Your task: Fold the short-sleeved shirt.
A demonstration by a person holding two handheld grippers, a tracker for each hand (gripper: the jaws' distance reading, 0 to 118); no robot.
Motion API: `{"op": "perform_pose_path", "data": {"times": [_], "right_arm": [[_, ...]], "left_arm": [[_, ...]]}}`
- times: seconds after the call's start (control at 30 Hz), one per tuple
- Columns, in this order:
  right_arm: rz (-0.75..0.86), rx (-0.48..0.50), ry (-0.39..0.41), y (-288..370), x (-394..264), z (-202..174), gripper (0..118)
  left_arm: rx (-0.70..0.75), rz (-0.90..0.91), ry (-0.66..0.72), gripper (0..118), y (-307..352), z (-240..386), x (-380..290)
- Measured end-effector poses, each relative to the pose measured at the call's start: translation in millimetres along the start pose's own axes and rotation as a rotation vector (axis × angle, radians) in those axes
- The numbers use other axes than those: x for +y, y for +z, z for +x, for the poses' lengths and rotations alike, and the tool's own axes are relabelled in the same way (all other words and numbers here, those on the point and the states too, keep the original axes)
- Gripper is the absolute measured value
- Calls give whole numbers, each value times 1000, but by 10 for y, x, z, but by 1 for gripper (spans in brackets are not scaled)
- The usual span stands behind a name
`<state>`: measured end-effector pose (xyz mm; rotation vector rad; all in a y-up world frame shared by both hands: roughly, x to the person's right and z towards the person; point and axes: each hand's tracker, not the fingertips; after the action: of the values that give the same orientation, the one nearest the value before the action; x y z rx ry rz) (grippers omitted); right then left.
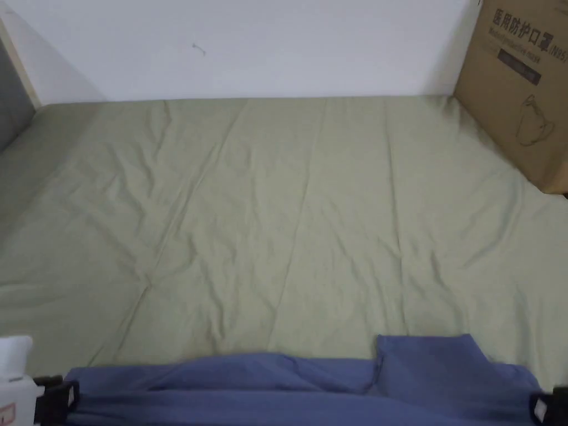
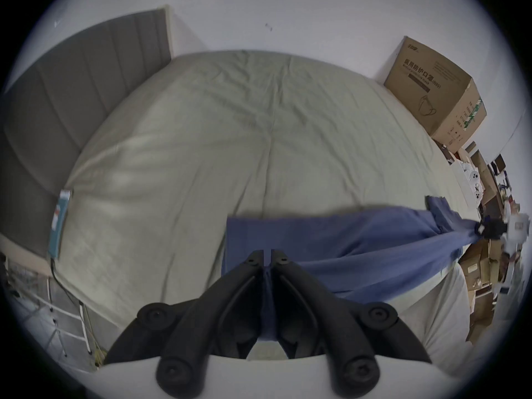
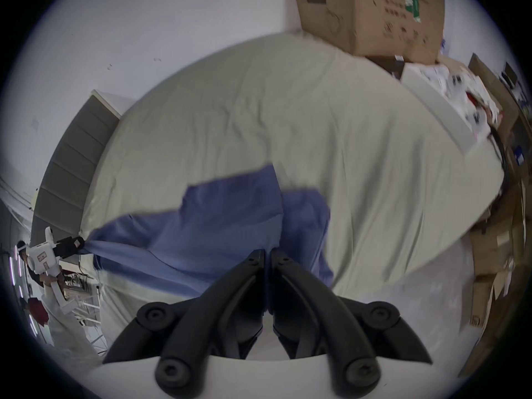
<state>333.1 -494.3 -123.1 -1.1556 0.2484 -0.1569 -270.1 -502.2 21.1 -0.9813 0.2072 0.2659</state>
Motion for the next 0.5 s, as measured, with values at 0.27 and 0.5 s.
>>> {"op": "perform_pose_path", "data": {"times": [0.27,0.5], "right_arm": [[-13,-150,18,-348,-316,-127,53],[145,-118,173,-27,-146,-621,48]], "left_arm": [[71,-49,43,87,-161,-59,-279],[-15,62,265,75,245,-350,-265]]}}
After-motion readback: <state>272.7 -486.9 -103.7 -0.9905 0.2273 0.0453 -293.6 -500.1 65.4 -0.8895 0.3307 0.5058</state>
